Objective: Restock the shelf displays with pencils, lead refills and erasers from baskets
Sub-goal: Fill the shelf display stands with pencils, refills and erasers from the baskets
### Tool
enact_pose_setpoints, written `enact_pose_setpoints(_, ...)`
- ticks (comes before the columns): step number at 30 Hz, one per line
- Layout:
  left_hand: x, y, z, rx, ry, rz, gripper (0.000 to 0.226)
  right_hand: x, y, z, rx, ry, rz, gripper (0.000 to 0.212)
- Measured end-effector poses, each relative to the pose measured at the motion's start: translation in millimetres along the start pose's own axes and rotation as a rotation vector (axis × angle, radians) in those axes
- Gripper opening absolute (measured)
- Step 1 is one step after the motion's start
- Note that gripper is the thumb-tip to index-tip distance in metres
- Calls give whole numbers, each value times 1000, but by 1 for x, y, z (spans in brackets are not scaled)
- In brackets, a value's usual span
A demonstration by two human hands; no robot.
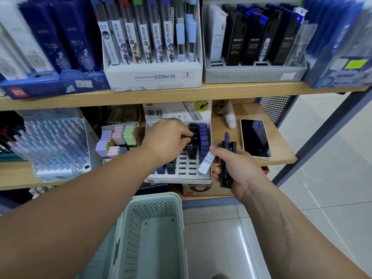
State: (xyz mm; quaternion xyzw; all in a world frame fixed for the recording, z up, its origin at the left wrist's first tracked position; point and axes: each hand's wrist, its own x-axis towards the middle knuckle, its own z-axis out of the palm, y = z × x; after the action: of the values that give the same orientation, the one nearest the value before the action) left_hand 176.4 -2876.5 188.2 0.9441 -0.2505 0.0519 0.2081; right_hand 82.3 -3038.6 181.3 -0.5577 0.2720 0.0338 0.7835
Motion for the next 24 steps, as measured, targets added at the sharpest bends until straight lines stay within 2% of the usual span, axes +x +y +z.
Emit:
enact_pose_setpoints(2,-3,0,4,25,-11,39,22,-1,-1,0,6,-8,-32,20)
enact_pose_setpoints(6,-7,1,10,5,82,18,14,-1,0,-1,-6,1,-39,28)
enact_pose_setpoints(9,-8,0,12,32,103,35,8,0,0,-2,-3,-1,-23,28)
enact_pose_setpoints(12,-16,2,9,-23,205,28,11,0,-1,-1,16,-9,-14,25)
enact_pose_setpoints(14,-28,13,4,-222,198,-76,20,0,-1,0,23,-8,-15,22)
enact_pose_setpoints(16,-43,23,5,-508,65,-227,25,0,0,1,18,-12,-23,22)
enact_pose_setpoints(19,-65,32,12,-837,-73,-395,4,0,2,3,15,-28,-27,22)
enact_pose_setpoints(24,-80,28,15,-1049,14,-555,12,0,4,6,2,-24,-39,20)
